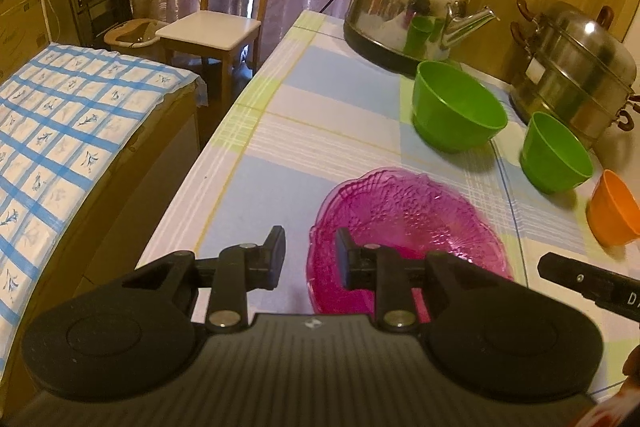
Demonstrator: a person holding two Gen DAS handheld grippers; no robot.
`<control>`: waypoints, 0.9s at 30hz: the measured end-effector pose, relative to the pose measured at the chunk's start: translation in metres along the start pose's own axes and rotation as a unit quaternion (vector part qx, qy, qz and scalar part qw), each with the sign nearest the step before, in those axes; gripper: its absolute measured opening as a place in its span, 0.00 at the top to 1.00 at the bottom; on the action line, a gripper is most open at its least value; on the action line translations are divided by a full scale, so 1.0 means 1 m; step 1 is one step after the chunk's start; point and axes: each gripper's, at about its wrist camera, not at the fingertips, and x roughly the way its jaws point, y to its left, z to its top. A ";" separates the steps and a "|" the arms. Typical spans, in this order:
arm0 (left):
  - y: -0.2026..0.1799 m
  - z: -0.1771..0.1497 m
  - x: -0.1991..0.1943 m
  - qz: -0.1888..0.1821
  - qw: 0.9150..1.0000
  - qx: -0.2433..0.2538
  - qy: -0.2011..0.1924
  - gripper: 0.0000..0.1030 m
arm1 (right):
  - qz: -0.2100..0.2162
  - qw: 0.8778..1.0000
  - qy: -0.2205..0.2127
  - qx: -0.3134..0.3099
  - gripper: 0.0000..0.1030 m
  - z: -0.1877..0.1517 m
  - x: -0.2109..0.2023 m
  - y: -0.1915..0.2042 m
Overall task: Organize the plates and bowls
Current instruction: 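Lower the small plate onto the first plate and open both grippers, then move both open grippers toward the green bowl beside the orange bowl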
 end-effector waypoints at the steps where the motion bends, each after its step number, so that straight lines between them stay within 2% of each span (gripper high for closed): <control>1: -0.002 0.001 -0.002 -0.002 1.000 0.002 -0.001 0.78 | -0.003 1.000 -0.001 0.002 0.43 0.000 -0.002 -0.002; 6: -0.017 0.004 -0.010 -0.014 1.000 0.010 -0.007 0.77 | -0.012 1.000 -0.011 0.009 0.43 0.001 -0.018 -0.012; 14: -0.056 0.005 -0.025 -0.056 0.998 0.026 -0.013 0.74 | -0.037 0.999 -0.029 0.028 0.43 -0.004 -0.051 -0.035; 23: -0.109 -0.011 -0.036 -0.097 0.994 0.043 -0.005 0.58 | -0.069 0.994 -0.042 0.074 0.43 -0.019 -0.095 -0.077; 27: -0.132 -0.021 -0.044 -0.115 0.992 0.047 0.003 0.44 | -0.082 0.991 -0.043 0.100 0.43 -0.026 -0.114 -0.096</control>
